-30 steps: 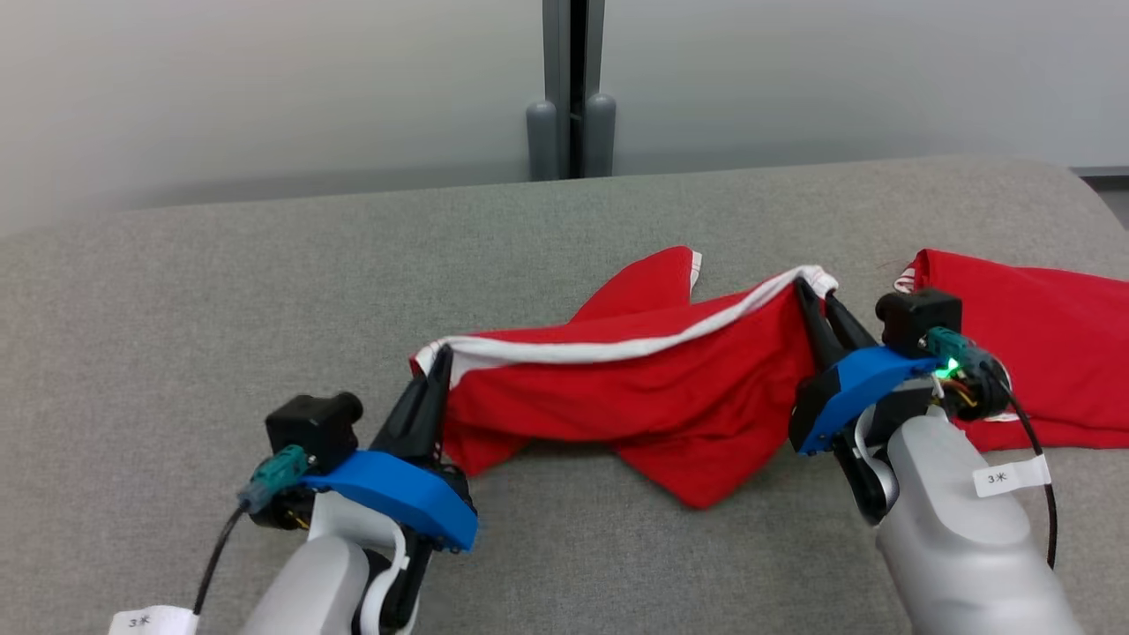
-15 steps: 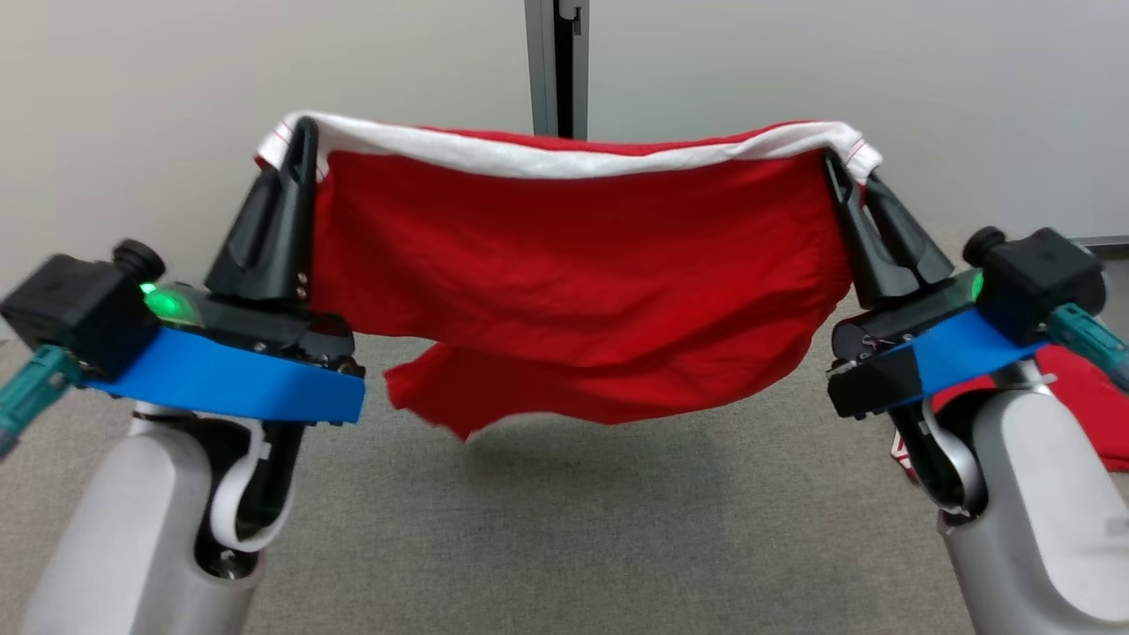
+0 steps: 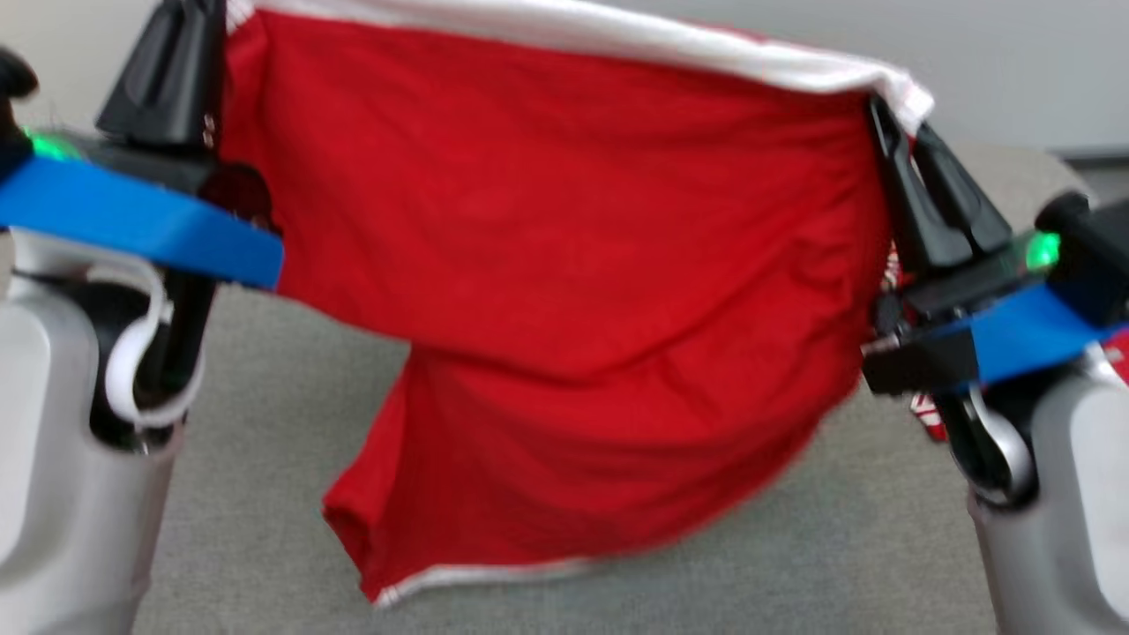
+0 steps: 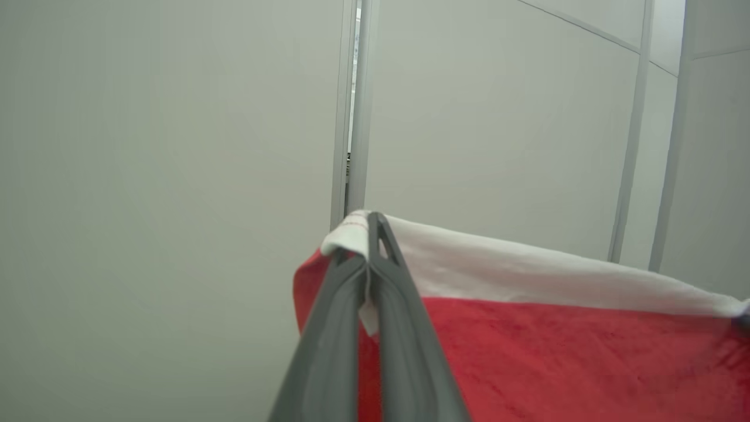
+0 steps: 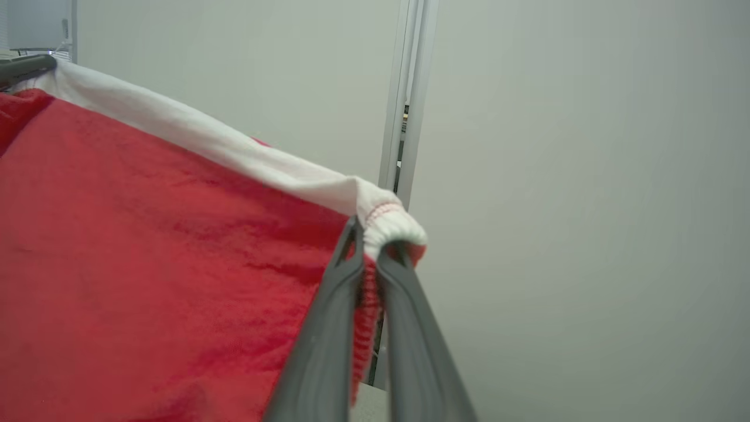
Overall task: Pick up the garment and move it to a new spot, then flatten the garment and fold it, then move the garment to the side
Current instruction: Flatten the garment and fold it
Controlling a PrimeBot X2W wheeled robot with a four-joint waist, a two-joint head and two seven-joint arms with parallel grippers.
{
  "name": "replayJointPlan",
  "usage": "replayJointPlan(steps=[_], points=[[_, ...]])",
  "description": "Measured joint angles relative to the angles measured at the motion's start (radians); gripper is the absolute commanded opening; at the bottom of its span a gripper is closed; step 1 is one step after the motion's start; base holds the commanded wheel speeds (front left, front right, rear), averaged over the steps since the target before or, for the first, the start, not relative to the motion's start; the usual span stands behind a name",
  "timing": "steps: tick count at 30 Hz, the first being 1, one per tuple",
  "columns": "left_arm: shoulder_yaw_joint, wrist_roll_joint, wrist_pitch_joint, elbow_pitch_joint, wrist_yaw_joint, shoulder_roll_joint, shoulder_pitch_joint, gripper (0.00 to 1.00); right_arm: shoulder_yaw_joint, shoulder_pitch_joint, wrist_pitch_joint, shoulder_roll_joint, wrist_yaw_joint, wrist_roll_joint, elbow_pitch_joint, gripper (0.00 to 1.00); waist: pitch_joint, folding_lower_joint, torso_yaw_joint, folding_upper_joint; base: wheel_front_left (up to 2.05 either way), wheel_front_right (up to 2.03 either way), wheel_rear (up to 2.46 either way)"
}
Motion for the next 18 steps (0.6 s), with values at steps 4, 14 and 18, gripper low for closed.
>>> replayJointPlan(steps=[4,14,18], points=[[-0.012,0.026,-0.037,0.142,-0.034,-0.007,-0.142,0.0,0.016,-0.159,-0.062,0.029,0.0,-0.013,0.148,0.0,0.086,0.0003,0.008,0.0,0.0,0.0,0.0],[-0.038,0.069,-0.227,0.403,-0.1,-0.056,-0.459,0.0,-0.014,-0.557,-0.226,0.091,0.0,-0.124,0.548,0.0,0.277,0.0003,0.04,0.0,0.0,0.0,0.0],[-0.079,0.058,-0.283,0.505,-0.111,-0.079,-0.409,0.0,-0.01,-0.557,-0.287,0.1,0.0,-0.146,0.723,0.0,0.327,0.0003,0.056,0.0,0.0,0.0,0.0]])
